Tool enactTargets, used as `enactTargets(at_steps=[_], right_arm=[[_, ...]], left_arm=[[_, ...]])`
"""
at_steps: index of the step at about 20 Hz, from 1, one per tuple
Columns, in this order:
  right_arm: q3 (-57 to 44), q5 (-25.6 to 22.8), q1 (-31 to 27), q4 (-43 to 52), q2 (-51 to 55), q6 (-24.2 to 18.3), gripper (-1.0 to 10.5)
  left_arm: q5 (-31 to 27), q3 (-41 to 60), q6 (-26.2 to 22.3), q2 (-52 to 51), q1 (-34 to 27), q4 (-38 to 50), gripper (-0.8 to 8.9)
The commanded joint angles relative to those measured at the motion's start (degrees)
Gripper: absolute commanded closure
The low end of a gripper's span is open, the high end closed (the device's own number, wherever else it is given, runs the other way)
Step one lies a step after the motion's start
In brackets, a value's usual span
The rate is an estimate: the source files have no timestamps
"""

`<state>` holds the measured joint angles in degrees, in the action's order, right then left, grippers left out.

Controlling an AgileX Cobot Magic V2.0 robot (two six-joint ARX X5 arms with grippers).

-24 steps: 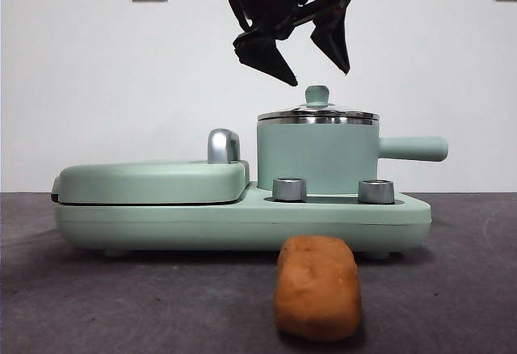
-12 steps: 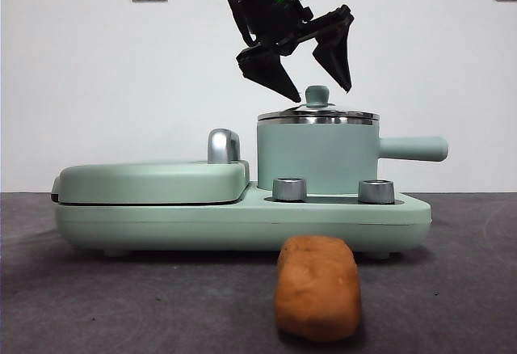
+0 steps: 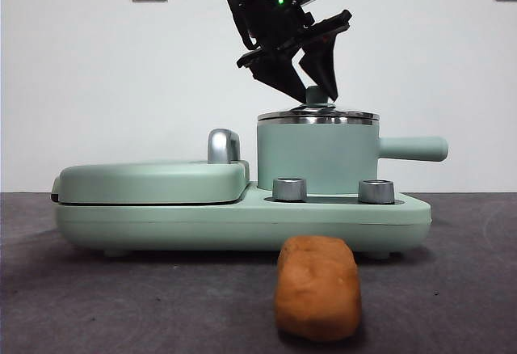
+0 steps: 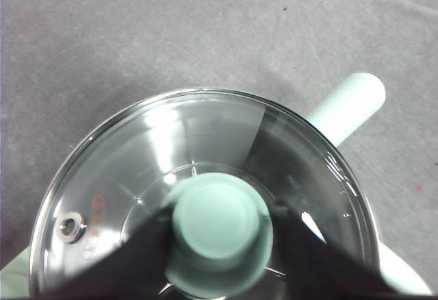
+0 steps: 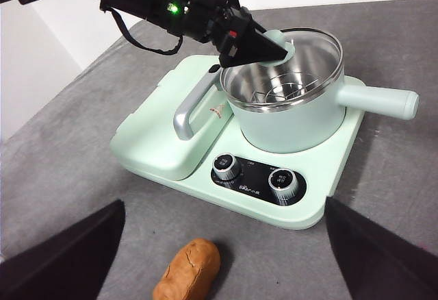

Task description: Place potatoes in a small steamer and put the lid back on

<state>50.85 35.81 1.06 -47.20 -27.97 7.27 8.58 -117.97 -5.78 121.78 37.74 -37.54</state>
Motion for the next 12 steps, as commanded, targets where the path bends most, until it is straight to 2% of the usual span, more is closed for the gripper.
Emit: enactTargets(at_steps=[1, 8, 10, 12], right_arm=[[1.01, 0.09, -0.07, 0.42, -0.37, -0.63, 4.8], [1.01, 0.13, -0.07, 0.37, -0.37, -0.55, 4.8], [1.03, -1.6, -0.07, -0.59, -0.5, 0.04, 4.8], [1.05, -2.91, -0.04, -2.97, -1.73, 0.35, 4.8]], left_arm=[[0.24, -1.46, 0.5, 2.56, 0.59, -0.52, 7.6], [0.24, -2.19, 2.01, 2.16, 0.63, -0.42, 8.04], [0.24, -3.58, 3.91, 1.16, 0.35, -0.61, 8.04], [0.24, -5.03, 3.87, -0.52, 0.17, -0.61, 8.04]])
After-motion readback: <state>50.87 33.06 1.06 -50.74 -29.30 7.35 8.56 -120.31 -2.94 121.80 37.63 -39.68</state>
